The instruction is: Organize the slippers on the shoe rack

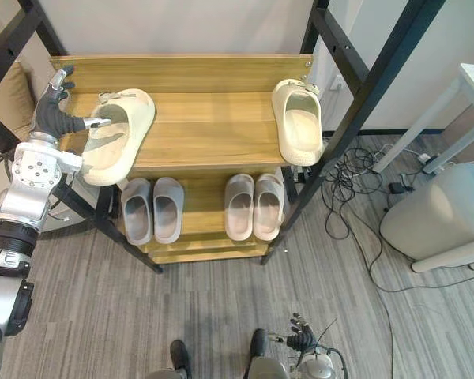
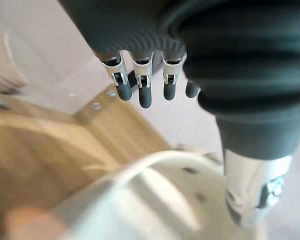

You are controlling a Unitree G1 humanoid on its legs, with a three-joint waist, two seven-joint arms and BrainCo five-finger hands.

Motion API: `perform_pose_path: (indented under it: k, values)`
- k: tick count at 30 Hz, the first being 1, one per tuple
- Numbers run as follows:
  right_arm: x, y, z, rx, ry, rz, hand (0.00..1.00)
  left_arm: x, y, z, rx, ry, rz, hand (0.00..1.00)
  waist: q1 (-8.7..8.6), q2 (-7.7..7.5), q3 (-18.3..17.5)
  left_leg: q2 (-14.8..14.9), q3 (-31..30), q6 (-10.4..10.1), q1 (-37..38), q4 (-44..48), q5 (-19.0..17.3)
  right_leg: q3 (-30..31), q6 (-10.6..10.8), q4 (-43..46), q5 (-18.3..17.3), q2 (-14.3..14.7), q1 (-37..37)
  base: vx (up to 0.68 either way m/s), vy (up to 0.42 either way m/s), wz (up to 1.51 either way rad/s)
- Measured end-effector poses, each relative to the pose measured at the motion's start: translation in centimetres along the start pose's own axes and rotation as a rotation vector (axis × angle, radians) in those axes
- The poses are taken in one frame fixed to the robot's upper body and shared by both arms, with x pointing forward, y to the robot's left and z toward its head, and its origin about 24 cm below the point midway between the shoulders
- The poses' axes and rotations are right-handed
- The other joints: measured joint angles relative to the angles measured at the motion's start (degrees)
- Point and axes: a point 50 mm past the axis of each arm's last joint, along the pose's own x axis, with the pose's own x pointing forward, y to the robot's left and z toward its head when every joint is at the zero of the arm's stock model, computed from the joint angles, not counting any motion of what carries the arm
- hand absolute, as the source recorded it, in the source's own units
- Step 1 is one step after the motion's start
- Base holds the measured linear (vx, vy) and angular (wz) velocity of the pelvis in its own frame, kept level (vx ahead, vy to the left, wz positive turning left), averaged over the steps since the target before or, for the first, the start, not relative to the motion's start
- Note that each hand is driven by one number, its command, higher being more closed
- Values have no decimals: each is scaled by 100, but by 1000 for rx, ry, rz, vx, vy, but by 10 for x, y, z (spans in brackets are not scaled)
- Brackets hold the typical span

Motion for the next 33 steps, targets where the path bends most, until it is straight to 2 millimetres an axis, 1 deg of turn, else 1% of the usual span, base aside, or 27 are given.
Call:
perform_pose_path:
  k: [6,7,9,11,14,17,20,24,33]
  values:
    - [0,1,2,15,-11,2,0,3,7,-9,98,45,-6,0,-12,-5,56,2,81,-1,-8,0,-1,117,0,54,0,0,-95,-28,0,-8]
    - [0,1,5,25,-27,2,0,5,9,-9,125,53,-11,100,-12,-3,79,2,103,-1,-18,0,-1,129,0,64,0,-1,-141,-51,-2,-8]
    - [0,2,13,25,-70,6,0,8,16,-6,140,44,0,100,-15,-15,80,5,127,-7,-129,-1,-11,201,-2,72,1,-2,-268,-66,2,-9]
    - [0,2,19,25,-98,12,0,10,19,-2,140,36,11,100,27,-51,105,11,174,14,-212,0,10,258,-15,65,82,10,-377,-47,-2,-11]
    - [0,3,20,32,-105,13,0,11,25,-3,152,45,19,100,13,-96,129,6,240,17,-218,0,10,342,-23,66,118,7,-425,-74,0,-12]
    - [0,3,20,30,-107,17,0,15,31,1,155,38,35,100,-2,-115,137,-6,246,30,-353,-1,23,366,-50,63,158,-4,-566,-76,4,-3]
    - [0,5,20,27,-106,25,0,15,37,0,165,41,45,100,-53,-151,157,-9,256,62,-374,-1,77,389,-54,56,203,-4,-595,-70,5,-3]
    - [-1,5,26,30,-134,29,0,17,39,4,162,32,54,100,-91,-232,193,-18,262,81,-372,-1,105,402,-42,48,251,-11,-595,-50,13,-1]
    - [-1,5,25,43,-131,28,0,17,38,4,156,32,52,100,-168,-243,189,-55,295,100,-339,-1,123,422,-37,-32,342,-25,-542,-10,12,-2]
